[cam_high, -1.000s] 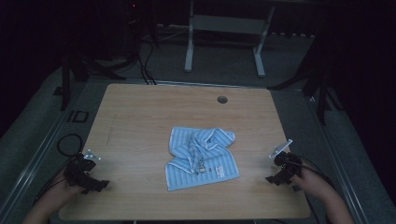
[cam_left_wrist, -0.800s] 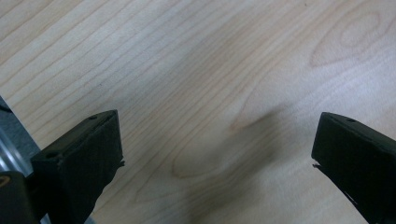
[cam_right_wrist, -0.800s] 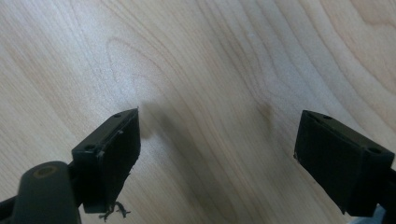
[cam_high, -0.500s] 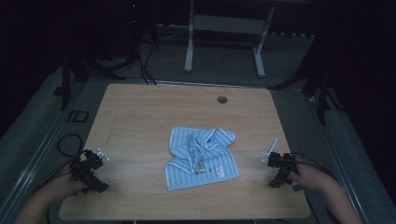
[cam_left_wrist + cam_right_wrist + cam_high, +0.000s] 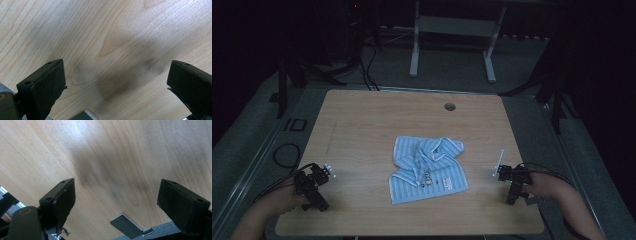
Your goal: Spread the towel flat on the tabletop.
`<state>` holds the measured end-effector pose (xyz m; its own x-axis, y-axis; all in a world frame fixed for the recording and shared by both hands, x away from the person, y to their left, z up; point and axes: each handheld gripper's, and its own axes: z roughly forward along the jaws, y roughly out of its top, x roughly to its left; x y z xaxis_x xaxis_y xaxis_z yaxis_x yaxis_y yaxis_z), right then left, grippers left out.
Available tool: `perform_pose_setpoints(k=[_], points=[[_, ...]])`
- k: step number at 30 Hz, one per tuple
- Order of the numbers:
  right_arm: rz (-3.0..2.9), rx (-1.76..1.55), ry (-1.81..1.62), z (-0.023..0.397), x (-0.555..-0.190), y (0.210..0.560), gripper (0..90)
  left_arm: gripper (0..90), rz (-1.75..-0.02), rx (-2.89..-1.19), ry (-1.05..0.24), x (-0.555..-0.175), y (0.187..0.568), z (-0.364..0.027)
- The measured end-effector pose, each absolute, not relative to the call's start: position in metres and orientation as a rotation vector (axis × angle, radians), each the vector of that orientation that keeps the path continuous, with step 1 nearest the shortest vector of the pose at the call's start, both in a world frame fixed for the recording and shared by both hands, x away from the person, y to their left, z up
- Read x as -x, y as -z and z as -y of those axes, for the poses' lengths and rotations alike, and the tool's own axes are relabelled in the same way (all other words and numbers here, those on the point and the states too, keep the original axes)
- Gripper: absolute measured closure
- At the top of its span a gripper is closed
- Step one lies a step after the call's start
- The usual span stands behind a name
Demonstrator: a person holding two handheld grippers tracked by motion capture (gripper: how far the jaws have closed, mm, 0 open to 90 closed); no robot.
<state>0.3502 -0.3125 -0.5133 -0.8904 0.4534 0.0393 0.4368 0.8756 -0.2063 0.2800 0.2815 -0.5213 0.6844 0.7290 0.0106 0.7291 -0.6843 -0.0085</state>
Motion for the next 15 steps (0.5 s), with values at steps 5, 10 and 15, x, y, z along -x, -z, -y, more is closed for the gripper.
perform_pose_setpoints(k=[5, 10, 15], points=[[2.982, 0.596, -0.316, 0.308, -0.348, 0.514, 16.4, 2.1, 1.220, 2.884, 0.010, -0.282, 0.519, -0.273], [2.970, 0.566, -0.265, 0.302, -0.350, 0.511, 16.7, 2.2, 1.164, 2.932, -0.010, -0.286, 0.516, -0.259], [2.982, 0.577, -0.261, 0.295, -0.357, 0.509, 22.3, 7.2, 1.127, 2.988, 0.001, -0.294, 0.514, -0.238]])
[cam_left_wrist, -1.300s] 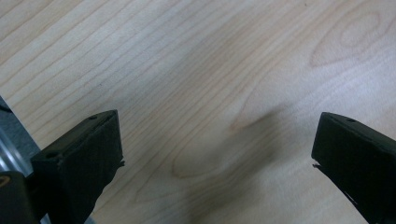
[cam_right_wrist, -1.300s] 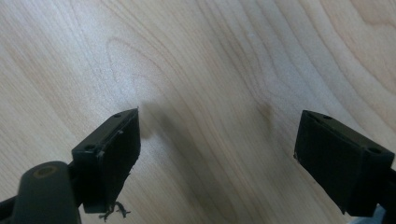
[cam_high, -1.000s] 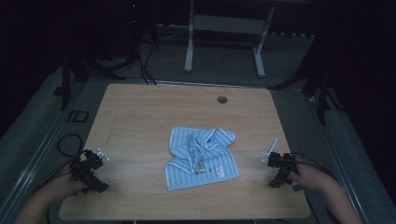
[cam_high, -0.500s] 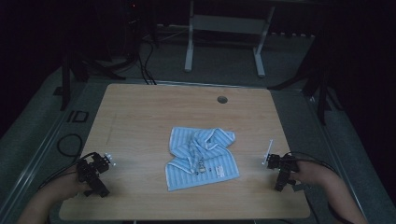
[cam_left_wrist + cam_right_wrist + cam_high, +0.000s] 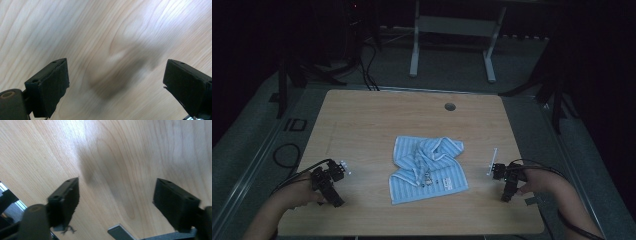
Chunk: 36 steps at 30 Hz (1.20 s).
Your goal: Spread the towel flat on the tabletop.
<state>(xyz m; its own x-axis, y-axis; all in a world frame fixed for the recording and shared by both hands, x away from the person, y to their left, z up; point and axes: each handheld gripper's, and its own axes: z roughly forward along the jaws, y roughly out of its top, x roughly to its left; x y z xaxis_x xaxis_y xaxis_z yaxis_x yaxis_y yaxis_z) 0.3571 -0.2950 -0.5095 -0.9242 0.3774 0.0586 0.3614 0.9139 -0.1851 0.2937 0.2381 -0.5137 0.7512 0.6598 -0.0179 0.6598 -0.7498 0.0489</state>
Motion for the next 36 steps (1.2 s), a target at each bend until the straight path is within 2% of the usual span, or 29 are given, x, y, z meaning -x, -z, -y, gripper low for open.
perform_pose_setpoints(k=[2, 3, 9, 11, 23, 30, 35, 36], points=[[3.007, 0.525, -0.267, 0.290, -0.358, 0.509, 25.9, 15.0, -1.089, -2.885, -0.006, -0.297, 0.514, -0.230], [3.025, 0.503, -0.265, 0.287, -0.359, 0.507, 29.5, 15.2, -1.095, -2.879, -0.002, -0.298, 0.513, -0.227], [3.072, 0.436, -0.195, 0.271, -0.366, 0.503, 34.1, 16.0, -1.086, -2.886, -0.001, -0.307, 0.517, -0.205], [3.079, 0.413, -0.196, 0.264, -0.369, 0.503, 34.9, 18.7, -1.073, -2.898, -0.007, -0.309, 0.518, -0.198], [3.111, 0.295, -0.177, 0.226, -0.387, 0.501, 35.5, 19.7, -0.990, -2.892, -0.058, -0.315, 0.512, -0.168], [3.139, 0.226, -0.146, 0.200, -0.397, 0.496, 37.5, 21.4, -0.806, -2.901, -0.148, -0.313, 0.498, -0.126], [3.149, 0.198, -0.112, 0.189, -0.402, 0.493, 39.1, 22.1, -0.785, -2.896, -0.162, -0.314, 0.495, -0.112], [3.149, 0.198, -0.112, 0.189, -0.402, 0.493, 39.3, 22.1, -0.766, -2.918, -0.211, -0.314, 0.495, -0.100]])
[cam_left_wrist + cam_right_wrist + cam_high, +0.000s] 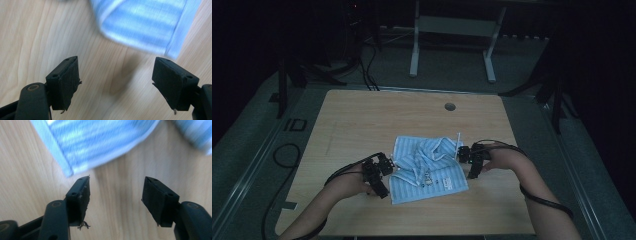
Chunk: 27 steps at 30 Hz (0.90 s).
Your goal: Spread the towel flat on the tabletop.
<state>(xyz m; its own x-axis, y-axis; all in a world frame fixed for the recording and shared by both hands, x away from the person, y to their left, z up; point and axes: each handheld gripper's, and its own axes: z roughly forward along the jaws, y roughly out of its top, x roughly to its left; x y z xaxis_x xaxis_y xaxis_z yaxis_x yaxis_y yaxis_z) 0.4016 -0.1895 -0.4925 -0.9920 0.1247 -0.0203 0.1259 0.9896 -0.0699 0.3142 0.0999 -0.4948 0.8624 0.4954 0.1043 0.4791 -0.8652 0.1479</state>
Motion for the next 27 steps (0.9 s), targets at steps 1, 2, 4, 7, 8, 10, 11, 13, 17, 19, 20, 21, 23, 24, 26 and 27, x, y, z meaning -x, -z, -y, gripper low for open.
perform_pose_setpoints(k=[1, 2, 4, 7, 8, 10, 11, 13, 17, 19, 20, 21, 23, 24, 26, 27], points=[[-3.119, -0.181, 0.064, 0.180, -0.408, 0.491, 40.7, 23.8, -0.750, -2.932, -0.218, -0.316, 0.496, -0.088], [-3.119, -0.181, 0.045, 0.178, -0.411, 0.491, 41.1, 23.8, -0.745, -2.932, -0.215, -0.316, 0.496, -0.085], [-3.116, -0.184, 0.019, 0.174, -0.414, 0.491, 41.7, 23.8, -0.724, -2.942, -0.203, -0.316, 0.498, -0.075], [-3.109, -0.185, -0.009, 0.166, -0.420, 0.491, 42.9, 27.6, -0.694, -2.944, -0.188, -0.317, 0.499, -0.061], [-3.106, -0.181, -0.012, 0.163, -0.422, 0.491, 42.9, 27.6, -0.688, -2.940, -0.176, -0.317, 0.500, -0.057], [-3.101, -0.169, -0.008, 0.156, -0.423, 0.490, 43.5, 27.6, -0.675, -2.931, -0.177, -0.317, 0.501, -0.048], [-3.096, -0.154, -0.013, 0.152, -0.424, 0.490, 43.6, 27.7, -0.671, -2.923, -0.176, -0.317, 0.501, -0.044], [-3.100, -0.151, -0.018, 0.149, -0.425, 0.489, 43.7, 27.7, -0.660, -2.925, -0.179, -0.318, 0.501, -0.041], [-3.084, -0.112, -0.030, 0.135, -0.427, 0.488, 47.0, 31.2, -0.626, -2.911, -0.215, -0.320, 0.501, -0.022], [-3.073, -0.106, -0.031, 0.131, -0.429, 0.488, 47.6, 32.1, -0.638, -2.901, -0.234, -0.323, 0.501, -0.018], [-3.071, -0.113, -0.035, 0.129, -0.430, 0.488, 48.9, 33.1, -0.650, -2.893, -0.245, -0.326, 0.501, -0.015], [-3.069, -0.110, -0.043, 0.128, -0.431, 0.487, 49.7, 34.0, -0.660, -2.887, -0.250, -0.328, 0.501, -0.012], [-3.069, -0.116, -0.054, 0.125, -0.434, 0.487, 52.4, 39.9, -0.672, -2.875, -0.250, -0.333, 0.500, -0.008], [-3.075, -0.125, -0.060, 0.123, -0.435, 0.487, 52.9, 41.7, -0.675, -2.873, -0.250, -0.334, 0.501, -0.006], [-3.077, -0.121, -0.079, 0.120, -0.437, 0.488, 56.4, 45.2, -0.675, -2.876, -0.244, -0.337, 0.502, -0.002], [-3.083, -0.125, -0.080, 0.119, -0.438, 0.489, 57.7, 47.2, -0.687, -2.877, -0.239, -0.339, 0.504, 0.000]])
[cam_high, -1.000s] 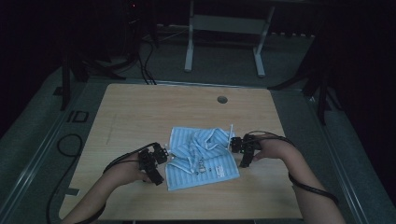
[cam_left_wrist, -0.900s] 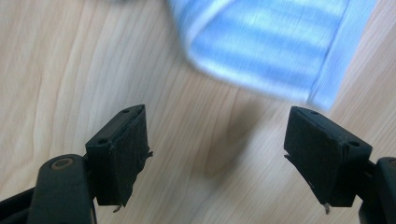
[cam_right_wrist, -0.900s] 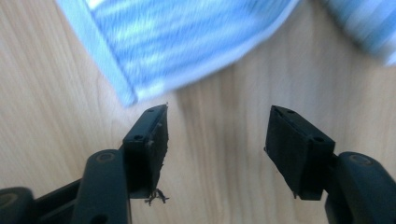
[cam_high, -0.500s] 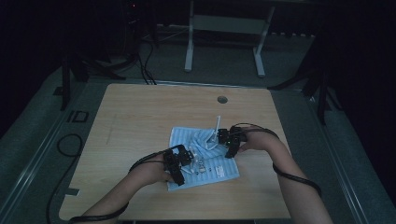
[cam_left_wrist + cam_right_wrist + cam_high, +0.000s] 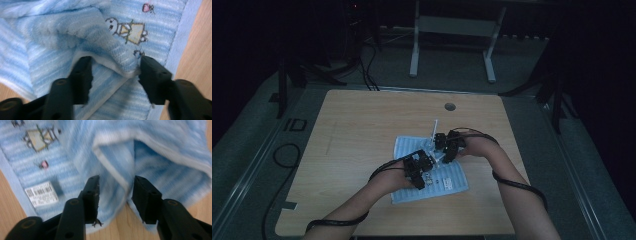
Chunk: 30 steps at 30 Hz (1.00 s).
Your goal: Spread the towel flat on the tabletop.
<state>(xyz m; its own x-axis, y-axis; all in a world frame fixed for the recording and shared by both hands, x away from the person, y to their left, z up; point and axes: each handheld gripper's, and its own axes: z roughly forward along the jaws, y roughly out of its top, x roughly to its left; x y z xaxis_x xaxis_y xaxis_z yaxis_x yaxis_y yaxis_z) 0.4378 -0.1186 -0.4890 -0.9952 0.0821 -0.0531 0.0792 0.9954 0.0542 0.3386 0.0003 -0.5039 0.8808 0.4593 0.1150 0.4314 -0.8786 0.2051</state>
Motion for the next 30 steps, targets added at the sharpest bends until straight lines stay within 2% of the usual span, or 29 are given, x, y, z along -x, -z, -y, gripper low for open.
perform_pose_setpoints(k=[3, 4, 5, 7, 8, 10, 20, 25, 30], points=[[-3.086, -0.122, -0.074, 0.117, -0.438, 0.490, 58.7, 48.7, -0.665, -2.889, -0.214, -0.345, 0.509, 0.003], [-3.078, -0.117, -0.035, 0.112, -0.438, 0.494, 65.7, 56.5, -0.687, -2.886, -0.210, -0.346, 0.510, 0.004], [-3.073, -0.106, -0.022, 0.111, -0.439, 0.495, 69.3, 60.7, -0.704, -2.879, -0.196, -0.347, 0.511, 0.004], [-3.067, -0.140, -0.015, 0.111, -0.440, 0.494, 77.7, 71.8, -0.646, -2.884, -0.213, -0.352, 0.510, 0.001], [-3.069, -0.152, -0.018, 0.112, -0.440, 0.493, 79.3, 77.7, -0.703, -2.862, -0.270, -0.349, 0.507, -0.001], [-3.062, -0.145, -0.034, 0.115, -0.439, 0.489, 84.0, 83.7, -0.669, -2.855, -0.271, -0.349, 0.503, -0.006], [-3.017, -0.155, -0.116, 0.138, -0.428, 0.465, 85.3, 85.9, -0.763, -2.763, -0.350, -0.349, 0.478, -0.043], [-2.996, -0.126, -0.100, 0.156, -0.409, 0.456, 85.3, 85.9, -0.853, -2.718, -0.448, -0.353, 0.461, -0.076], [-2.989, -0.135, -0.097, 0.173, -0.397, 0.450, 85.9, 85.9, -0.907, -2.691, -0.483, -0.353, 0.455, -0.096]])
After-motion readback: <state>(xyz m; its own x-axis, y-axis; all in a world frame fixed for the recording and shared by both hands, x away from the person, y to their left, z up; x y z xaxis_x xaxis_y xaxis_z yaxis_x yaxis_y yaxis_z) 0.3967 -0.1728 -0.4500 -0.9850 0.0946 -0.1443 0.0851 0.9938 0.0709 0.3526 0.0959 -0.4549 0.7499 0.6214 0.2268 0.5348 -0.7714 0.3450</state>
